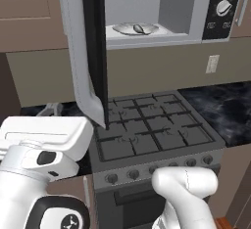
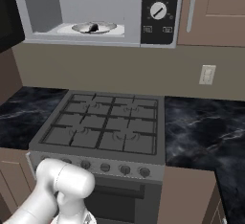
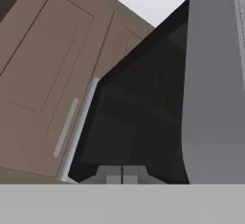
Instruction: Transport the fish from the fridge to the microwave and turn on the microwave.
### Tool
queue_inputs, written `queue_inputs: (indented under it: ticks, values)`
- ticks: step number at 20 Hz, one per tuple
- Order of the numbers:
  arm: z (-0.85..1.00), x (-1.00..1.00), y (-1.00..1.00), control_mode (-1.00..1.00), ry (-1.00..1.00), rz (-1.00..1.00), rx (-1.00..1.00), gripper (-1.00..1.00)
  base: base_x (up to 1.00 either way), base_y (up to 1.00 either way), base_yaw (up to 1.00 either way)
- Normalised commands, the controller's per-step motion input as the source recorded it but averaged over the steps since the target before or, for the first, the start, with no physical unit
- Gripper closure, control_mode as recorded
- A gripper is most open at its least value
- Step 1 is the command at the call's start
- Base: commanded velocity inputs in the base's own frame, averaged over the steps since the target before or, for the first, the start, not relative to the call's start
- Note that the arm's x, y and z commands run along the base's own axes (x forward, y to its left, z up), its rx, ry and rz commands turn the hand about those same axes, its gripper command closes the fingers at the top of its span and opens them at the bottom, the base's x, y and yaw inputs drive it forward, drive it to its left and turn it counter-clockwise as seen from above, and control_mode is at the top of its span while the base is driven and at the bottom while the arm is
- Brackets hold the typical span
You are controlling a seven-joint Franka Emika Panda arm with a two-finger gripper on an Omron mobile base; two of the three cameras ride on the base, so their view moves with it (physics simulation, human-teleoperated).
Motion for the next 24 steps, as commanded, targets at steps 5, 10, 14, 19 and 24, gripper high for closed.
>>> queue_inputs:
  ticks: [5,10,14,19,24]
  values:
    - [0.03,0.00,-0.32,-1.00,0.00,-0.06,0.00,1.00,0.00,0.00,0.00]
    - [0.08,0.00,-0.36,-1.00,0.00,-0.04,0.00,1.00,0.00,0.00,0.00]
    - [0.11,0.00,-0.30,-1.00,0.00,-0.04,0.00,1.00,0.00,0.00,0.00]
    - [0.10,0.00,-0.35,-1.00,0.00,-0.04,0.00,1.00,0.00,0.00,0.00]
    - [0.14,0.00,-0.40,-1.00,0.00,-0.03,0.00,1.00,0.00,0.00,0.00]
